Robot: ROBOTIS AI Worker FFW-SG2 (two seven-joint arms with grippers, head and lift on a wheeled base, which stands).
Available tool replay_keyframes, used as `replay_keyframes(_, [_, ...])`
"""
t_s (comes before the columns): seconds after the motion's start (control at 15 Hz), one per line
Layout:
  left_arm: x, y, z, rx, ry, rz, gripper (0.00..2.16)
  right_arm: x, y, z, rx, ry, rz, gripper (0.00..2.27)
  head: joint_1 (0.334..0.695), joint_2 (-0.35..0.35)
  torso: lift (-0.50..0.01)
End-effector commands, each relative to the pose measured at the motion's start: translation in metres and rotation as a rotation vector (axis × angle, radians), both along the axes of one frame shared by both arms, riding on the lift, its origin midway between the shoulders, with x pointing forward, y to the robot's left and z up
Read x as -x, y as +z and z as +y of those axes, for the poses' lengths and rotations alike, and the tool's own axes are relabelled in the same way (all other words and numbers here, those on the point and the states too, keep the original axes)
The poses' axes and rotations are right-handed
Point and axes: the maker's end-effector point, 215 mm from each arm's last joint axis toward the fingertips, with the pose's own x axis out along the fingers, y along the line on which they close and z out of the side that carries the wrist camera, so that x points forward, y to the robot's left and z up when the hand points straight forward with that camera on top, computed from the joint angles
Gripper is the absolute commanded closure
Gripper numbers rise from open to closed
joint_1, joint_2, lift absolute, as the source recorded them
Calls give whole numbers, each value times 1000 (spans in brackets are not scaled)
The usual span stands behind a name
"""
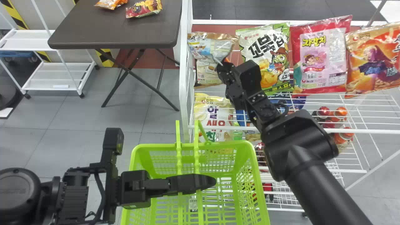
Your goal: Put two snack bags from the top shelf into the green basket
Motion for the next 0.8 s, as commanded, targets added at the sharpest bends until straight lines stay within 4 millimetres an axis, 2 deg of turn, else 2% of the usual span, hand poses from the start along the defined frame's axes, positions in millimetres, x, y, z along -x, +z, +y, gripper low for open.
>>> replay_keyframes(0.0, [1,-1,1,-4,-3,3,2142,23,9,-17,-5,-53,11,2246,695,41,-1])
replay_keyframes(0.33, [-1,-1,2,-7,-3,0,2142,83,51,-50,-90,-131,11,2246,695,2,-1])
replay_keyframes(0.47, [-1,-1,2,-4,-1,4,2142,105,51,-64,-84,-167,59,2246,695,-11,-1])
replay_keyframes(0.73, [0,-5,7,-2,12,19,2142,154,31,-87,-95,-211,211,2246,695,-48,-1])
